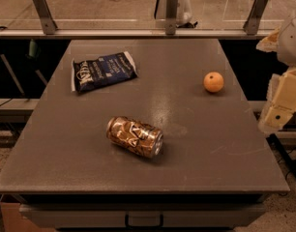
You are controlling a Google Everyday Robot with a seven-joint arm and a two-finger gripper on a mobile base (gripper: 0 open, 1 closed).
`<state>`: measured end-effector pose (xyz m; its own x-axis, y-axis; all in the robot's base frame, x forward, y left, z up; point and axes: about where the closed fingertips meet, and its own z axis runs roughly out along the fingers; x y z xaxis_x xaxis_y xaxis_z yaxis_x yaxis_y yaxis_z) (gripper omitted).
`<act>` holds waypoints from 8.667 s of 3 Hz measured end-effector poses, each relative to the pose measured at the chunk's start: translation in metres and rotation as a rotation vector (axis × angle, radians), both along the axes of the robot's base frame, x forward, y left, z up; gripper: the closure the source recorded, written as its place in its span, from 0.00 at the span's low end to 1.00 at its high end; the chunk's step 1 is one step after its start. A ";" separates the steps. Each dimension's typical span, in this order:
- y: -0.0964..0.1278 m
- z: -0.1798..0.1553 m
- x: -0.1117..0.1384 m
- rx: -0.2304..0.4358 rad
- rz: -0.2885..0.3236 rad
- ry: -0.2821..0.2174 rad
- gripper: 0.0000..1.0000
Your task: Move orange near blue chip bag
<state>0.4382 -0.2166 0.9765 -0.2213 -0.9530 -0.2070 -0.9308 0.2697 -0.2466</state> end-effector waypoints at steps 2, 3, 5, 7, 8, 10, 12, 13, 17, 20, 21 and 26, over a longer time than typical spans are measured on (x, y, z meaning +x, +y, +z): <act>-0.001 -0.020 0.037 0.033 0.036 -0.031 0.00; -0.012 -0.057 0.081 0.080 0.048 -0.059 0.00; -0.019 -0.103 0.151 0.204 0.014 -0.090 0.00; -0.015 -0.139 0.184 0.281 -0.052 -0.043 0.17; -0.015 -0.149 0.192 0.314 -0.085 -0.026 0.40; -0.015 -0.140 0.193 0.318 -0.087 -0.024 0.87; -0.016 -0.086 0.184 0.406 -0.054 -0.075 1.00; -0.016 -0.086 0.184 0.406 -0.054 -0.075 1.00; 0.176 -0.102 0.197 0.611 0.203 -0.026 1.00; 0.218 -0.132 0.209 0.667 0.197 0.072 0.59; 0.217 -0.138 0.205 0.672 0.191 0.088 0.35; 0.147 -0.086 0.187 0.707 0.101 -0.027 0.00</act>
Offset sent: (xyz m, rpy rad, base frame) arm 0.0860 -0.0068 -0.0535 0.0787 -0.0565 0.0831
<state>0.6256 -0.0691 0.8901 -0.1247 -0.6042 -0.7871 -0.9558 0.2860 -0.0682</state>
